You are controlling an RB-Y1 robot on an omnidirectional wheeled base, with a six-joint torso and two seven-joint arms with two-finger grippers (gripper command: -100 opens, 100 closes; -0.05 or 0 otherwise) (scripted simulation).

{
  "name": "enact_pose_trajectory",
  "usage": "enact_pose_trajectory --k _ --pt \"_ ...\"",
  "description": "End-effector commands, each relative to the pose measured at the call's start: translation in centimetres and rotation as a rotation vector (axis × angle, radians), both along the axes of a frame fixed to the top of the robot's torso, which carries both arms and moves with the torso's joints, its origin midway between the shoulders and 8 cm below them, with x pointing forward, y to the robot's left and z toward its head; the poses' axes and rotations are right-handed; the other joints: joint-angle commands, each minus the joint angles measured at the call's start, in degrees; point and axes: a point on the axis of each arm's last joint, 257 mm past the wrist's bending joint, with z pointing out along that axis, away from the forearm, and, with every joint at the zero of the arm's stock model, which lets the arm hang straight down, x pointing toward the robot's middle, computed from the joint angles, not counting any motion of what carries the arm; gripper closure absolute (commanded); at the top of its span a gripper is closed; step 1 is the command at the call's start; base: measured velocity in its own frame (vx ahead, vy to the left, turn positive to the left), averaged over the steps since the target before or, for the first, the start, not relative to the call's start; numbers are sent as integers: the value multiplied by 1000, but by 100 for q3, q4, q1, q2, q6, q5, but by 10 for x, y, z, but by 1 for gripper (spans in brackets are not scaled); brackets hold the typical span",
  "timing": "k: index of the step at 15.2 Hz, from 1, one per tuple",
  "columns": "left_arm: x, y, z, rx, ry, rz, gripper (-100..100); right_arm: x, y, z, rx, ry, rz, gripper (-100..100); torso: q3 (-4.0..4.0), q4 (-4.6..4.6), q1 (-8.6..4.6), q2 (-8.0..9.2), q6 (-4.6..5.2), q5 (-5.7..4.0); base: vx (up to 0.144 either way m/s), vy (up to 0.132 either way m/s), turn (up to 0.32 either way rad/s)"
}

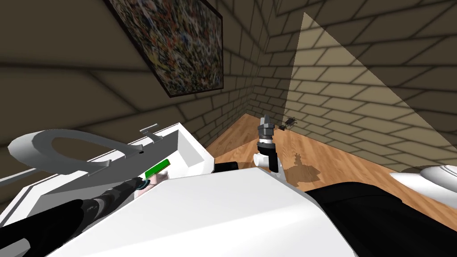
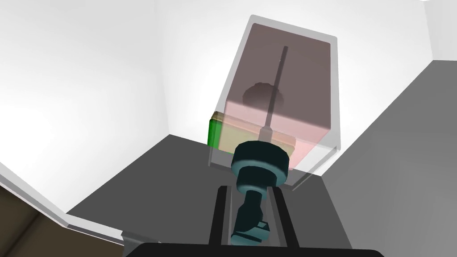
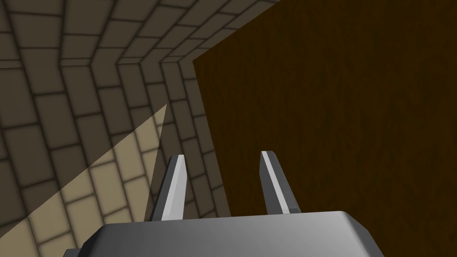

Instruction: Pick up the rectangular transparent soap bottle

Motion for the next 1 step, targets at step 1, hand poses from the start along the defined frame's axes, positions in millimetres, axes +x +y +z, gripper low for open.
enact_pose_trajectory --k 1 --pt "0 0 0 0 0 0 100 0 0 0 0 0 0 0 0 0 0 0 0 0 -8 12 25"
